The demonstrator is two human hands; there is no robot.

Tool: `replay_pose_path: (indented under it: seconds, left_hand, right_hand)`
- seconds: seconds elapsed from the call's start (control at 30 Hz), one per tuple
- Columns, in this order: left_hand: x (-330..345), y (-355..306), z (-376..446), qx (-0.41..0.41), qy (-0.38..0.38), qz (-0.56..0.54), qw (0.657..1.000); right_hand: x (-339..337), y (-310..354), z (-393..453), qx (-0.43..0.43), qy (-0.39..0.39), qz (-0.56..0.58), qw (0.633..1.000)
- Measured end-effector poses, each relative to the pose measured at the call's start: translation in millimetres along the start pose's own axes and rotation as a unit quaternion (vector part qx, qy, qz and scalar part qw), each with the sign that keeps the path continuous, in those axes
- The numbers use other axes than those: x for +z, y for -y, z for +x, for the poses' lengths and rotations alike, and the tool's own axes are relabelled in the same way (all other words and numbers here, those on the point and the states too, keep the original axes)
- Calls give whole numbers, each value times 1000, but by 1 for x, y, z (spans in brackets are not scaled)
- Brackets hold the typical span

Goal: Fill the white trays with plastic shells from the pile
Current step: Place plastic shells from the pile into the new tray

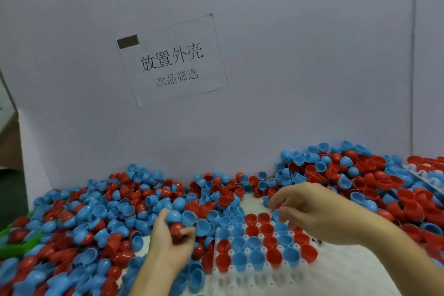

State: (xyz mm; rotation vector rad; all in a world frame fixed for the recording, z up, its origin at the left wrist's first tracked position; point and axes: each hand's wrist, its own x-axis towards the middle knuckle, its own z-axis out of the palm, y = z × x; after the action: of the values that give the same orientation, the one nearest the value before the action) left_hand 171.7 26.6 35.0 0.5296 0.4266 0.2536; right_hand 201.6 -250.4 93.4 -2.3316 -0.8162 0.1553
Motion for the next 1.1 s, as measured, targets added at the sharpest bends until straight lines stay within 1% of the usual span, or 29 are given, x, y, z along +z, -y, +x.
replay_pose_path:
  seconds: [0.07, 0.13, 0.23, 0.3, 0.37, 0.43, 0.5, 0.6, 0.7, 0.8, 0.87, 0.9, 0.93, 0.97, 1.0, 1.03, 1.07, 1.1]
  left_hand:
    - [-13, 4, -19, 3, -2, 7, 1000]
    - [-19, 9, -39, -12, -3, 12, 1000]
    - [-42, 12, -55, 4, -3, 8, 1000]
    - [-48, 21, -68, -13, 10, -43, 999]
    - [-45, 32, -79, 2, -1, -5, 1000]
    - [-43, 41, -82, -43, -5, -4, 999]
    - [-40, 47, -84, -70, 21, 14, 997]
    - [-37, 49, -84, -88, 29, 24, 995]
    - [-36, 41, -83, -68, 40, 36, 996]
    - [-47, 22, -72, -19, 42, 29, 999]
    - [-55, 8, -64, 48, 14, 69, 996]
    - [-59, 3, -61, 97, -12, 125, 987]
    - [-65, -2, -55, 151, -45, 195, 968]
    - [-70, -5, -52, 209, -86, 266, 937]
    - [-75, -7, -49, 266, -114, 338, 895]
    - [-77, -9, -51, 311, -112, 413, 849]
    - [-79, -9, -51, 340, -91, 477, 805]
    - [-80, -8, -52, 356, -68, 518, 775]
  right_hand:
    - [26, 15, 0, -37, -44, 15, 998]
    - [58, 26, -2, -77, -69, 11, 995]
    - [101, 37, -5, -130, -69, -25, 989]
    - [121, 39, -9, -168, -66, -49, 982]
    - [134, 39, -13, -208, -55, -69, 974]
    - [141, 38, -18, -230, -53, -90, 968]
    - [143, 34, -22, -250, -86, -126, 956]
    - [143, 31, -26, -238, -84, -147, 956]
    - [137, 31, -31, -230, -134, -121, 956]
    - [118, 26, -36, -166, -221, -57, 959]
    - [95, 18, -35, -97, -270, -38, 957]
    - [82, 11, -34, -63, -287, -43, 955]
    - [69, 2, -32, -25, -296, -56, 953]
    - [56, -6, -30, 14, -294, -71, 953]
    - [46, -16, -27, 50, -282, -87, 954]
    - [38, -26, -24, 81, -263, -103, 956]
    - [31, -35, -21, 106, -240, -123, 957]
    - [27, -43, -17, 126, -219, -145, 957]
